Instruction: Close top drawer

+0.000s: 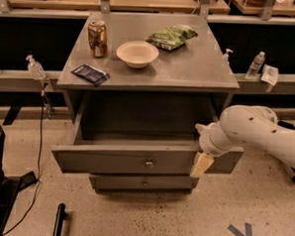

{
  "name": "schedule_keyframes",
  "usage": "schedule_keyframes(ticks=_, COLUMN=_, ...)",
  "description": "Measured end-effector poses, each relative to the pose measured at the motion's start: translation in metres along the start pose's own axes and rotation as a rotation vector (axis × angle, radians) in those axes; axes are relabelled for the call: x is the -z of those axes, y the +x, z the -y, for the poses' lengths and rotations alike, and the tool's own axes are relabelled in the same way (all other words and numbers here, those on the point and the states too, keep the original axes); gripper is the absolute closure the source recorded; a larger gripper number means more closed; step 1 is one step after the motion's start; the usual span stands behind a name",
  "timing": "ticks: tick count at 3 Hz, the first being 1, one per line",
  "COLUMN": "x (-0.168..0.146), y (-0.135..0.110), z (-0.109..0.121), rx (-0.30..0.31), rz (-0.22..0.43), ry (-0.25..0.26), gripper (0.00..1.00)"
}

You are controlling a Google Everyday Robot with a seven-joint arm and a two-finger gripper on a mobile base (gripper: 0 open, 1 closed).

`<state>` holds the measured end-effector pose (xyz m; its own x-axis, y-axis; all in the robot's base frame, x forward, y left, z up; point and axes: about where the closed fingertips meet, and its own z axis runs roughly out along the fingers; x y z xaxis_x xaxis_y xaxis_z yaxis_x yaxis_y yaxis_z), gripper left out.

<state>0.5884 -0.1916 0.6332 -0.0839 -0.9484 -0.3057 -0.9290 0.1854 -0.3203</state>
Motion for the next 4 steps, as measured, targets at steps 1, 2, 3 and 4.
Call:
schedule_keyframes(ticks=1, x=-0.005, y=-0.014, z=0.018, rx=0.021, rz=-0.007, ry=0.044, gripper=0.0)
schedule_keyframes(ticks=2, x=-0.005, y=-0.014, z=0.018, rx=0.022, rz=-0.007, ry=0.045, gripper=0.0)
schedule_keyframes(ticks=3, x=-0.006, y=-0.033, z=0.048, rx=0.052, rz=0.016, ry=0.093, gripper=0.0)
schedule_keyframes(ticks=4, x=-0.006, y=-0.035, z=0.05, rx=0.055, rz=0.019, ry=0.097, gripper=0.0)
